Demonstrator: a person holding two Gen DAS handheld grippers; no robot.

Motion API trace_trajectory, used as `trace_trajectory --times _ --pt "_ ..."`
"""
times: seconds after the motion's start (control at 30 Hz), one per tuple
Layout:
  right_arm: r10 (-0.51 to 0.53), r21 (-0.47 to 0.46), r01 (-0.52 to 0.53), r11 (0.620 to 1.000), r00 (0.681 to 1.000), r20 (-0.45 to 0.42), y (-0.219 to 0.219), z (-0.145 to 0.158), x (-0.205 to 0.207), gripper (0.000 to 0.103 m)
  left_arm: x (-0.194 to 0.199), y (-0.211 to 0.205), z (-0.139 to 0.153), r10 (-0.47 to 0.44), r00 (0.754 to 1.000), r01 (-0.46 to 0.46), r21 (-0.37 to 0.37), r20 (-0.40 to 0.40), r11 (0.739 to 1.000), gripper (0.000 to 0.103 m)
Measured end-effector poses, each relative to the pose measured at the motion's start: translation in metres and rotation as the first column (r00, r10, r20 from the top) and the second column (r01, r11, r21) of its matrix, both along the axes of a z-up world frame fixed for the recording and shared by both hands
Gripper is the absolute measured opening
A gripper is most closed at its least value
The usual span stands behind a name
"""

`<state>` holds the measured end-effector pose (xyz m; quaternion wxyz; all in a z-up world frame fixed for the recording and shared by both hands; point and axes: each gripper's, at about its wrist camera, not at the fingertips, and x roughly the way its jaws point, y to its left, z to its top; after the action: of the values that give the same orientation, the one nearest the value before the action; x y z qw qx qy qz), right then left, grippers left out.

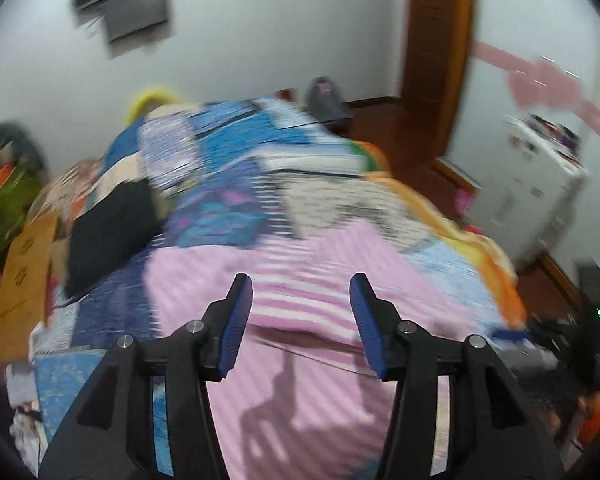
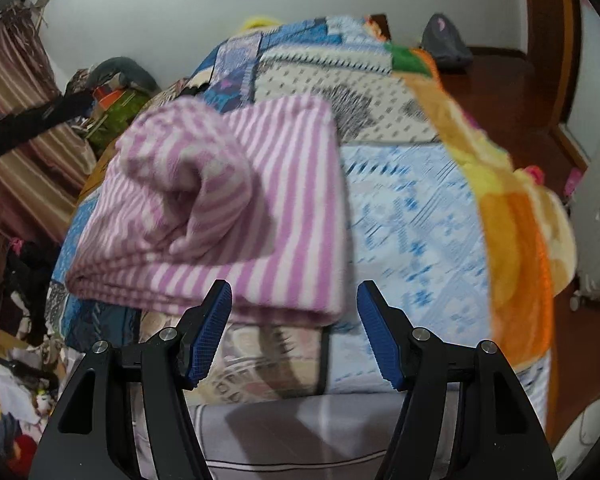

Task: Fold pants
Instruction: 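Fold the lifted fabric over the pants and open the left gripper, then pinch the pants waistband with the right gripper and lift it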

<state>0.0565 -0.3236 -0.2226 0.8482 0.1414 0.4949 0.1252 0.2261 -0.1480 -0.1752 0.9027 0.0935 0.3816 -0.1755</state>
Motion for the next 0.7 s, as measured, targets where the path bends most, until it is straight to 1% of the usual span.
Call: trace_trajectory --times 0.03,0.1,0.13,0.17,0.2,0.23,0.27,0.3,0.33,0.37,0.43,0.47,0.5,0.57,0.6,0.7 --pt "0.006 0.007 -0.006 1.000 1.000 -0.009 0.004 -0.004 0.000 0.062 0.011 0.008 -0.004 0.025 1.000 -0.025 0.004 -0.006 1.000 0.052" --pt "0.014 0.015 -0.014 1.000 0.999 -0.029 0.012 -0.013 0.002 0.062 0.048 0.028 -0.016 0.102 0.994 -0.102 0.015 -0.032 0.995 0.052" --pt "0.014 0.017 -0.014 1.000 0.999 -0.039 0.015 -0.017 0.004 0.065 0.068 0.035 -0.024 0.131 0.990 -0.130 0.023 -0.049 0.991 0.052" --pt "0.007 0.013 -0.006 1.000 0.999 -0.045 0.018 -0.020 0.006 0.065 0.093 0.043 -0.034 0.165 0.983 -0.163 0.030 -0.075 0.986 0.052" --pt "-0.003 0.011 0.004 1.000 0.999 -0.044 0.019 -0.022 0.007 0.065 0.106 0.047 -0.040 0.177 0.980 -0.174 0.034 -0.088 0.984 0.052" --pt "-0.010 0.013 0.011 1.000 0.999 -0.044 0.020 -0.022 0.009 0.066 0.129 0.050 -0.051 0.192 0.975 -0.188 0.050 -0.111 0.981 0.052" --pt "-0.012 0.015 0.013 1.000 0.999 -0.043 0.020 -0.021 0.010 0.066 0.142 0.051 -0.059 0.197 0.973 -0.190 0.065 -0.121 0.980 0.052" --pt "-0.014 0.019 0.014 1.000 0.999 -0.044 0.020 -0.021 0.013 0.066 0.153 0.052 -0.067 0.195 0.973 -0.184 0.091 -0.128 0.979 0.052" --pt "-0.014 0.023 0.015 1.000 0.999 -0.046 0.020 -0.021 0.016 0.066 0.170 0.051 -0.081 0.199 0.970 -0.178 0.146 -0.139 0.973 0.052" --pt "-0.014 0.028 0.015 0.999 0.999 -0.046 0.019 -0.020 0.020 0.066 0.179 0.051 -0.092 0.196 0.969 -0.167 0.185 -0.151 0.968 0.052" --pt "-0.004 0.025 0.005 1.000 0.999 -0.046 0.019 -0.020 0.029 0.066 0.193 0.051 -0.115 0.183 0.965 -0.128 0.270 -0.189 0.954 0.052" --pt "0.004 0.016 -0.003 1.000 0.999 -0.046 0.019 -0.020 0.035 0.066 0.193 0.054 -0.124 0.174 0.964 -0.110 0.298 -0.198 0.948 0.052" --pt "0.015 0.002 -0.015 1.000 0.999 -0.043 0.021 -0.020 0.042 0.066 0.189 0.059 -0.131 0.159 0.967 -0.092 0.307 -0.200 0.947 0.053" --pt "0.036 -0.023 -0.037 0.999 0.999 -0.038 0.021 -0.020 0.058 0.066 0.180 0.073 -0.136 0.141 0.969 -0.080 0.284 -0.201 0.955 0.056" --pt "0.044 -0.034 -0.046 0.998 0.998 -0.036 0.020 -0.020 0.068 0.066 0.176 0.079 -0.137 0.145 0.968 -0.084 0.279 -0.206 0.957 0.056" --pt "0.063 -0.073 -0.064 0.995 0.998 -0.022 0.017 -0.019 0.100 0.065 0.153 0.107 -0.131 0.141 0.959 -0.086 0.223 -0.245 0.971 0.056"
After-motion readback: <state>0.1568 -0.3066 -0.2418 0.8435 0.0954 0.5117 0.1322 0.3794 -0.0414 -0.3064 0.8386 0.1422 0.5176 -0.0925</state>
